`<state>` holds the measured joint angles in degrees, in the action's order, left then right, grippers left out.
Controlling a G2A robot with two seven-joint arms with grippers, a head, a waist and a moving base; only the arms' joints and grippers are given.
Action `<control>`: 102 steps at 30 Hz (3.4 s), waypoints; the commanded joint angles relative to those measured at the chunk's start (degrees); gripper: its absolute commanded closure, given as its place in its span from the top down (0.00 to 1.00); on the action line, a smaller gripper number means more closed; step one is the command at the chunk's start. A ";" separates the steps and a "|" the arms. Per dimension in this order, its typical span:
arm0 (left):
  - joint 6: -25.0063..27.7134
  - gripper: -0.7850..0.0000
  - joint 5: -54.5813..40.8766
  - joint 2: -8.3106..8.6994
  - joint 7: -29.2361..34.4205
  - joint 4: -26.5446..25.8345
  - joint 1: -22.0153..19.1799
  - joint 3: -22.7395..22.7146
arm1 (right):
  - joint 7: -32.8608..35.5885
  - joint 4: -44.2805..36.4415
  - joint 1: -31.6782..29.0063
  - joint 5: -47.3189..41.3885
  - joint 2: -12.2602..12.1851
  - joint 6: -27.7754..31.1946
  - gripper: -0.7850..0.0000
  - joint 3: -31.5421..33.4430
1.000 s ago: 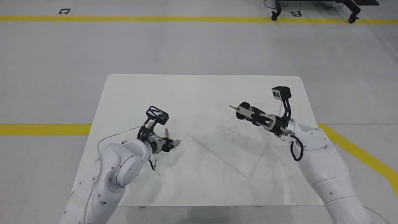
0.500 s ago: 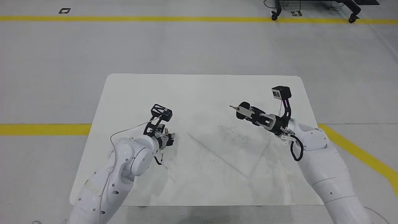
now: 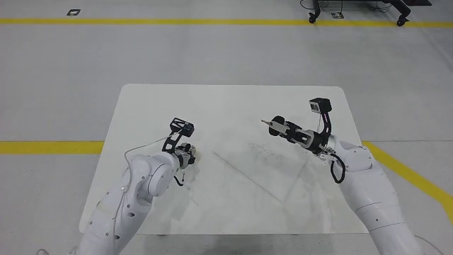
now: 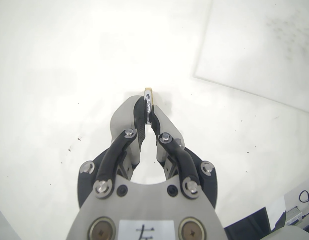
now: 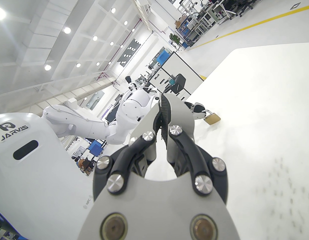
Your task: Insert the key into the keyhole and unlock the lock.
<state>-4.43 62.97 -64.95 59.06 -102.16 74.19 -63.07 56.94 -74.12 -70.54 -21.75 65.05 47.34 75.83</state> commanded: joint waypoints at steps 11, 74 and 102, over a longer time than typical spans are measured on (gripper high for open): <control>0.06 0.00 0.50 -0.07 -0.08 -0.36 0.57 -0.83 | 0.00 0.00 0.00 0.00 0.00 0.00 0.00 0.00; 25.52 0.00 -67.88 -1.21 -7.99 9.72 -3.04 -11.70 | 0.00 0.00 0.00 0.00 0.00 0.00 0.00 0.00; 16.67 0.00 -92.31 -3.32 -4.27 27.72 -11.36 -4.97 | -6.94 9.19 13.45 -6.72 5.92 2.58 0.00 -19.38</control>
<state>12.51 -29.13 -68.18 55.18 -74.79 63.03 -68.30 49.63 -65.28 -57.50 -27.86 70.69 49.41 57.36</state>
